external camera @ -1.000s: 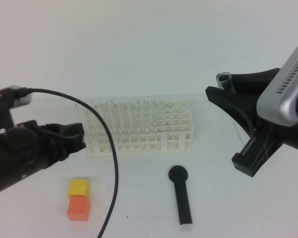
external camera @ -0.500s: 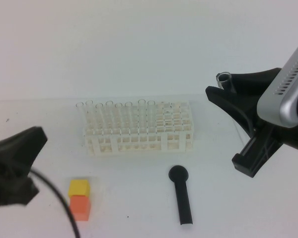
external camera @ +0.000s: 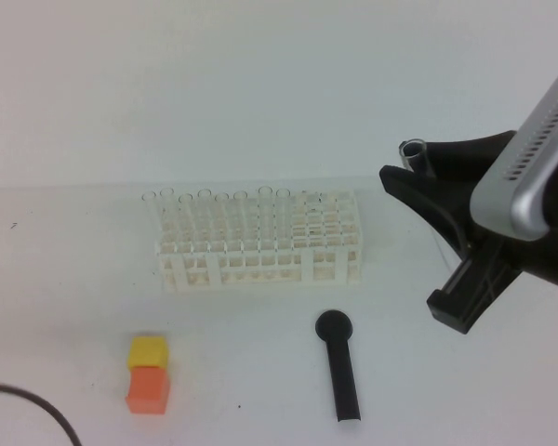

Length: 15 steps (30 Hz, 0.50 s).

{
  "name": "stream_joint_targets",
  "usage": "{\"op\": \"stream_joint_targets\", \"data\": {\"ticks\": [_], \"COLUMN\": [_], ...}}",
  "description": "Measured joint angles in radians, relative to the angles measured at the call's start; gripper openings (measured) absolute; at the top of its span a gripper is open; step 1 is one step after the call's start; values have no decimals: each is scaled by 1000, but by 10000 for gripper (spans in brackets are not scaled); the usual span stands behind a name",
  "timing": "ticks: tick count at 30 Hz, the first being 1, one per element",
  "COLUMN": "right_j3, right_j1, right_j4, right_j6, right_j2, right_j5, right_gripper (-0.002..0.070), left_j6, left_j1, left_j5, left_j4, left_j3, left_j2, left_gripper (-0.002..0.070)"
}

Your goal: Place the test tubes

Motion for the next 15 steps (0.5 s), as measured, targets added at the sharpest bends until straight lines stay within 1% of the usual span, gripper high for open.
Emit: {"op": "stream_joint_targets", "data": {"ticks": [2,4,6,7,8,9,11,12,13,14,15], "right_j3": [0,0,0,0,0,0,2,4,6,6,6], "right_j1": [0,0,0,0,0,0,0,0,0,0,0], "right_j4": [0,0,14,19,25,42,131,209,284,385,490], "right_j6": [0,11,17,19,19,19,-7,-43,-89,-170,-272], "right_j2": [12,23,31,33,33,33,33,33,35,39,48], "right_j5": [-4,-11,-15,-17,-20,-24,-27,-27,-23,-21,-21], "right_gripper": [123,123,123,123,123,123,123,123,123,123,123], "left_j6": [0,0,-22,-99,-211,-401,-858,-1077,-1264,-1371,-1443], "left_j1": [15,21,20,20,20,20,20,20,20,20,20], "left_j5": [-76,-157,-215,-229,-231,-223,-180,-142,-89,-30,53], "left_j4": [-85,-139,-134,-66,45,237,662,849,990,1061,1105], "left_j3": [0,0,0,1,2,11,30,41,51,56,62], "left_j2": [0,0,0,0,-4,-14,-57,-83,-112,-136,-169], "left_gripper": [-1,-1,-1,-1,-1,-1,-1,-1,-1,-1,-1]}}
